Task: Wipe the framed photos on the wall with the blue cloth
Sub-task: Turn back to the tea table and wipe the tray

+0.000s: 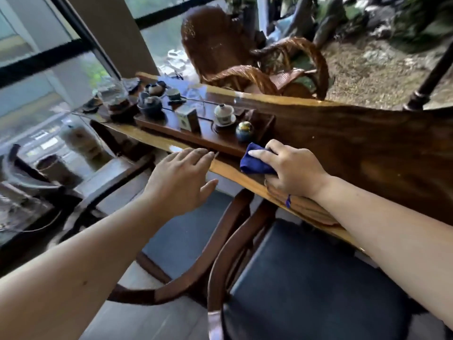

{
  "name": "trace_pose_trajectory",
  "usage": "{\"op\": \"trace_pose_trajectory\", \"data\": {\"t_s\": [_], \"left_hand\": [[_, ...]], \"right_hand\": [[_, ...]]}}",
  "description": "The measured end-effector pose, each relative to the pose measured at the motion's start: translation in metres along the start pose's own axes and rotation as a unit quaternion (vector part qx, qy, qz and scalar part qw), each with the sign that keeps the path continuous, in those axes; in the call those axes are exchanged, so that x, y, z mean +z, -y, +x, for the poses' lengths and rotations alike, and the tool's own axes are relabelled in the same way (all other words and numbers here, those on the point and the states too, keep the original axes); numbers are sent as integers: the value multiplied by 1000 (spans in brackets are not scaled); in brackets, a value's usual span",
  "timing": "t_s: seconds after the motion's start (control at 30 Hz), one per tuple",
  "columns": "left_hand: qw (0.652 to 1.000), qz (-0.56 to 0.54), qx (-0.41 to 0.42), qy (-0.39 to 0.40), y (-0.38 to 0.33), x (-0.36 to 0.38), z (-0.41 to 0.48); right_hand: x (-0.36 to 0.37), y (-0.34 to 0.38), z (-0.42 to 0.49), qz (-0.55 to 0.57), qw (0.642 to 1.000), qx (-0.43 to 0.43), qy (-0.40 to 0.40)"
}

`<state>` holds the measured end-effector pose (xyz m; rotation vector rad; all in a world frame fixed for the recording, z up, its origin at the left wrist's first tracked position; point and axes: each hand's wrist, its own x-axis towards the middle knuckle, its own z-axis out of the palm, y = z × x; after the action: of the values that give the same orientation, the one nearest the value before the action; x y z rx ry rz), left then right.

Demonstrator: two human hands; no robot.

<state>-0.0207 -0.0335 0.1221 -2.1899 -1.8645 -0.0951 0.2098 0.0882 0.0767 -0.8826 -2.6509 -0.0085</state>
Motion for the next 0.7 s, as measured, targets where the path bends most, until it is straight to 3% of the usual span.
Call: {"op": "trace_pose_trajectory", "data": {"t_s": [0.17, 0.43, 0.7], "left_hand": [[999, -30, 17, 35, -32, 61, 39], [993, -87, 25, 72, -68, 142, 69], [987, -85, 2, 137, -75, 193, 62]], "right_hand": [[49, -64, -29, 13, 997, 78, 1], [146, -143, -46, -43, 987, 125, 97], [211, -160, -53, -64, 983, 101, 141]]}}
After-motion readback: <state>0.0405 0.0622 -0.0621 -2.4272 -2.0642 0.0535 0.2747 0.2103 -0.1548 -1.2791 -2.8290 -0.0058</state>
